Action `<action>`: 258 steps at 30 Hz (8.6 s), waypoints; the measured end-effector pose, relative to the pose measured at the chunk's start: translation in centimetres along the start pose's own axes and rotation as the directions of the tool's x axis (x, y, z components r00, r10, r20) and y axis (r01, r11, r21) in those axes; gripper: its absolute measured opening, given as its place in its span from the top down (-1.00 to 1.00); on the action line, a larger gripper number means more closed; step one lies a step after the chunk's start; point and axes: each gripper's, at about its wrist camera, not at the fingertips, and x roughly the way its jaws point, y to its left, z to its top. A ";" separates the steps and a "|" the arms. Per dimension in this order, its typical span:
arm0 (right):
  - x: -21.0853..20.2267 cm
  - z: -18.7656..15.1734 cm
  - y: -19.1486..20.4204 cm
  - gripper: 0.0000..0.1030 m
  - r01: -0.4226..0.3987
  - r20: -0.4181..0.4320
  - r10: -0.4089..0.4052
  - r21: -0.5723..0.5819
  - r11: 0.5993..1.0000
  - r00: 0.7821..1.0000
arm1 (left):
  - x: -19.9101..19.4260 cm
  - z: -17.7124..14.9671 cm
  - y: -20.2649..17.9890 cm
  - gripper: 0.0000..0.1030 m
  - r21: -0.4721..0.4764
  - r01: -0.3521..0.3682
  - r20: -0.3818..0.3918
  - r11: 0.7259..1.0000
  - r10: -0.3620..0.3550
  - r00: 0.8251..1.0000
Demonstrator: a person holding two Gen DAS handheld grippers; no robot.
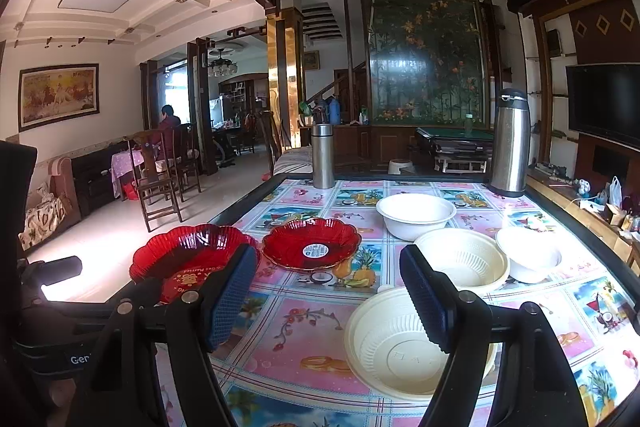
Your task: Organize plates and bowls
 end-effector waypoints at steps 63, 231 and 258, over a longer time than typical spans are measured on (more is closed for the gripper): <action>5.5 0.0 -10.0 -0.47 0.155 -0.053 -0.148 0.183 0.971 0.988 | 14.6 -1.5 -9.8 -1.00 0.099 0.036 -0.305 0.994 -0.004 0.952; 24.2 6.0 0.4 0.85 -0.120 -0.624 0.388 0.427 0.896 0.678 | 16.8 12.8 6.0 0.79 -0.159 0.213 -0.591 0.964 -0.266 0.761; 24.4 -1.2 8.5 0.68 -0.122 -0.718 0.195 0.152 0.981 0.668 | 17.3 7.1 6.1 0.72 0.157 0.041 -0.598 0.987 0.062 0.799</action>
